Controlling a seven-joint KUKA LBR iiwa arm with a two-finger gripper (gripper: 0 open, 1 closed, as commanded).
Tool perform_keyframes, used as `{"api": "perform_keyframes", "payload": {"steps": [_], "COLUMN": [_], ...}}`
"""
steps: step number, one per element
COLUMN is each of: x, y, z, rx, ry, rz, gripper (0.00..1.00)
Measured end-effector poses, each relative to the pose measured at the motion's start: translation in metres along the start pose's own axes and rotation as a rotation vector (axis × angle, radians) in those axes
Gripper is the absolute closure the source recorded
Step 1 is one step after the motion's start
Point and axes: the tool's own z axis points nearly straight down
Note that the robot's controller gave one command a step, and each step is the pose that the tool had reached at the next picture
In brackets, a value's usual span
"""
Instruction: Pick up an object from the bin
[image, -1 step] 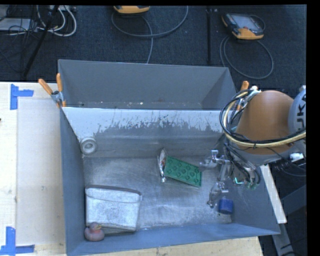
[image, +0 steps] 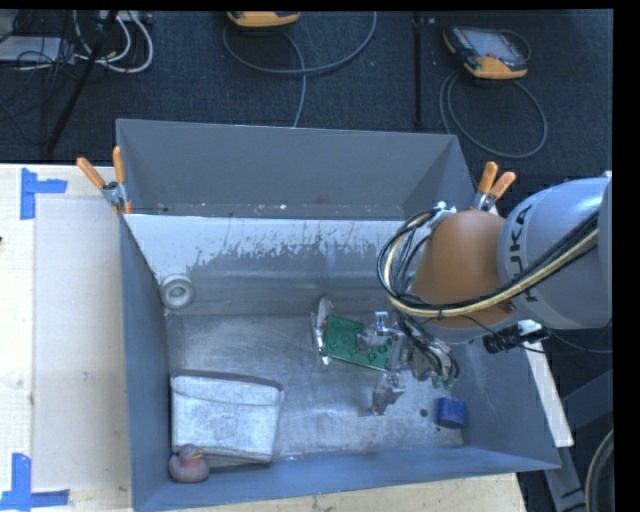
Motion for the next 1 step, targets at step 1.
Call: {"api": "perform_keyframes", "payload": {"steps": [1], "x": [-0.0332], "y": [-0.0003], "z": [0.0096], "rx": [-0.005], "ry": [0.012], "rz": [0.104], "gripper": [0.00]}}
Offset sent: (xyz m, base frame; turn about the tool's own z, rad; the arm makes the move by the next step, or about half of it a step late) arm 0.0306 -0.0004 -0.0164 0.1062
